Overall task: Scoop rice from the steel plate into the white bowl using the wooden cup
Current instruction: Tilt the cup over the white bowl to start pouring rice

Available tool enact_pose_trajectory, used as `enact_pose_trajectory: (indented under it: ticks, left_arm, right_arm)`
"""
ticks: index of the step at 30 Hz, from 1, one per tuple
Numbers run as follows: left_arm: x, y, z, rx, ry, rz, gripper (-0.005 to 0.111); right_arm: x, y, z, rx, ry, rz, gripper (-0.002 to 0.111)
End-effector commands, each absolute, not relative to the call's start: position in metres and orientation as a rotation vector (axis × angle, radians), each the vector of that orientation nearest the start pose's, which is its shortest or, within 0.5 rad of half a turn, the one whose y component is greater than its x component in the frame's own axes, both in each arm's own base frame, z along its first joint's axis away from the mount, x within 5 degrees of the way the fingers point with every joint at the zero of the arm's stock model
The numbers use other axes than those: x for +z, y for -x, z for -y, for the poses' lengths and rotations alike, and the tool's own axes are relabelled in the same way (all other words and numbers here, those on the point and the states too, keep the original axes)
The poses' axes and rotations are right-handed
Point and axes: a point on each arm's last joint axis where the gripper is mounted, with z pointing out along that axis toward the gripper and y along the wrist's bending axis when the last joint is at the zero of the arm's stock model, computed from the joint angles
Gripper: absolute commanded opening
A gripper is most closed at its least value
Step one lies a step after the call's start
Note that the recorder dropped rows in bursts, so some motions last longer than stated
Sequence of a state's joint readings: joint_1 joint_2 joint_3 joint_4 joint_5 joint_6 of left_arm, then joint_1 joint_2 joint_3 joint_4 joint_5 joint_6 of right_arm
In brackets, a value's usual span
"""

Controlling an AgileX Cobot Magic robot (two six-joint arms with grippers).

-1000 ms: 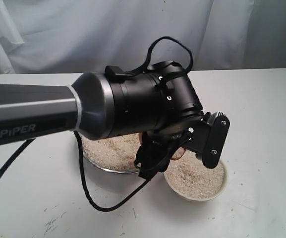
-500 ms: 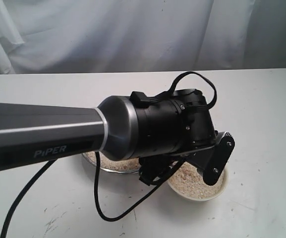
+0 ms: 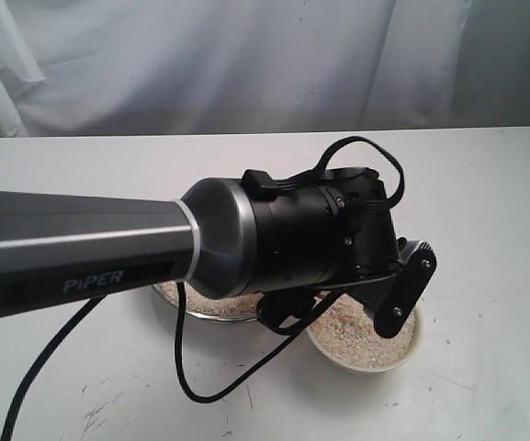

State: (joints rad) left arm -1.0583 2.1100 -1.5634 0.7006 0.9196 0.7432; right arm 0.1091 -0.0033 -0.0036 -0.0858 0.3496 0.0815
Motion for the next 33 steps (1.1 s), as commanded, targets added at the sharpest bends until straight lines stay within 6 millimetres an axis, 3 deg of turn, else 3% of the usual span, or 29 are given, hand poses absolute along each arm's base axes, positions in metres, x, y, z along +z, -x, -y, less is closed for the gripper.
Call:
enact_pose_trajectory:
  ticks: [1, 23, 33]
  left_arm:
    - [0.181, -0.255, 0.363, -0.966, 2.96, 1.481, 0.0]
    - [0.176, -0.254, 0.372, -1.112, 3.021, 1.262, 0.0]
    - [0.165, -0.257, 0.375, -1.154, 3.03, 1.178, 0.0]
  right_arm:
    - [0.182, -0.053, -0.003, 0.054, 0.078, -1.825, 0.0]
    - [0.182, -0.053, -0.003, 0.054, 0.078, -1.825, 0.0]
    - [0.182, -0.053, -0.003, 0.054, 0.078, -1.825, 0.0]
